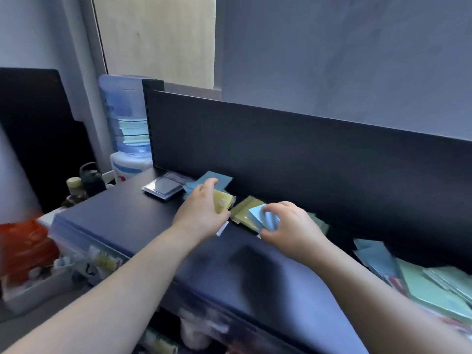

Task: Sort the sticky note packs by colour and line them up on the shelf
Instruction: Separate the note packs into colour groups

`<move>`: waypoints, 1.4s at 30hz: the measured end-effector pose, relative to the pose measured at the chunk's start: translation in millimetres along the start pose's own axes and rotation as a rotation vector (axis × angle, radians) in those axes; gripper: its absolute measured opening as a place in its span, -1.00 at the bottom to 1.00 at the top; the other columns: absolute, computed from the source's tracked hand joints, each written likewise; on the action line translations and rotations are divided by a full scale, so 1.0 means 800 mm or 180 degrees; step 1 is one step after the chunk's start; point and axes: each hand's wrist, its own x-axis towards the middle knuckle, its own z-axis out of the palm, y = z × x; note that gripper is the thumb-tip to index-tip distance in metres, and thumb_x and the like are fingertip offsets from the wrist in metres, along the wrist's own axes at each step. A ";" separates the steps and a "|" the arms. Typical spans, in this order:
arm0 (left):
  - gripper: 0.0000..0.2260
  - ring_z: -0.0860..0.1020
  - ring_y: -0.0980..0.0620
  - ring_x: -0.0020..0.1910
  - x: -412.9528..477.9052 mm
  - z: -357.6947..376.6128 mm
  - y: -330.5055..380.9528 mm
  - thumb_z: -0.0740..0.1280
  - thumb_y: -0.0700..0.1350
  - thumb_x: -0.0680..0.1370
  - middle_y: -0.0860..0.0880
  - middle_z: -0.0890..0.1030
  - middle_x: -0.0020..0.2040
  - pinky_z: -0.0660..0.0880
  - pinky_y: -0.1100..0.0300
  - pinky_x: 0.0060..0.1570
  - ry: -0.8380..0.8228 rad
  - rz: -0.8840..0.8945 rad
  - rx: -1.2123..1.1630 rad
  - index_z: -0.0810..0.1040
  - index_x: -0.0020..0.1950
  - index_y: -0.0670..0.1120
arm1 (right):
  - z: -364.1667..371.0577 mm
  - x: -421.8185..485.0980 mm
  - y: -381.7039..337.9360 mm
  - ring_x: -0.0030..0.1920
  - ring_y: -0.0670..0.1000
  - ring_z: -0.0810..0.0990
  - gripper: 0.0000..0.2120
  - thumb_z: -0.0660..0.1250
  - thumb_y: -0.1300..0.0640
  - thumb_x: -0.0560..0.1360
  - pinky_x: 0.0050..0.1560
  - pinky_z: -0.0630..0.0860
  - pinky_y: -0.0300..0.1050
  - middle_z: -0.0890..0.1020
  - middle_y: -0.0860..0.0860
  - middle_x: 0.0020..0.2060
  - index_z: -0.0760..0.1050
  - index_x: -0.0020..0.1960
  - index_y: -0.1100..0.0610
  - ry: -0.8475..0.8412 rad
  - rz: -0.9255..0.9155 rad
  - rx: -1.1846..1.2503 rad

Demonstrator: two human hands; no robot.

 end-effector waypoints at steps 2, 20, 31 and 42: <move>-0.34 0.38 -0.04 0.34 0.023 -0.016 -0.024 0.40 0.03 0.48 -0.01 0.35 0.42 0.36 0.10 0.21 0.0063 0.0030 -0.0036 0.17 0.50 0.02 | 0.007 0.030 -0.023 0.21 -0.02 0.45 -0.55 0.34 0.04 0.45 0.11 0.42 -0.16 0.45 -0.06 0.24 0.42 0.33 -0.01 0.0192 0.0068 0.0067; -0.37 0.42 -0.05 0.31 0.129 -0.066 -0.149 0.40 0.03 0.47 -0.03 0.42 0.37 0.38 0.09 0.21 -0.0092 0.0173 -0.0292 0.21 0.47 0.04 | 0.098 0.183 -0.118 0.35 -0.01 0.39 -0.49 0.33 -0.12 0.49 0.32 0.34 -0.14 0.47 -0.03 0.34 0.40 0.38 0.05 0.0175 0.0311 -0.0139; -0.46 0.41 0.01 0.30 0.129 -0.007 -0.025 0.39 0.03 0.48 0.03 0.43 0.34 0.37 0.15 0.22 -0.0614 0.1509 -0.0491 0.31 0.42 0.01 | 0.047 0.111 -0.037 0.22 -0.01 0.48 -0.66 0.27 0.03 0.54 0.16 0.37 -0.22 0.54 -0.03 0.21 0.48 0.30 0.05 0.0763 0.0922 -0.0183; -0.67 0.50 -0.15 0.16 0.110 0.085 0.055 0.20 -0.03 0.54 -0.11 0.50 0.21 0.44 0.05 0.00 -0.1341 0.1863 0.0993 0.36 0.29 -0.06 | 0.007 0.008 0.038 0.36 -0.01 0.37 -0.50 0.29 -0.10 0.51 0.34 0.33 -0.10 0.46 -0.03 0.33 0.37 0.40 0.04 0.0813 0.1637 -0.0524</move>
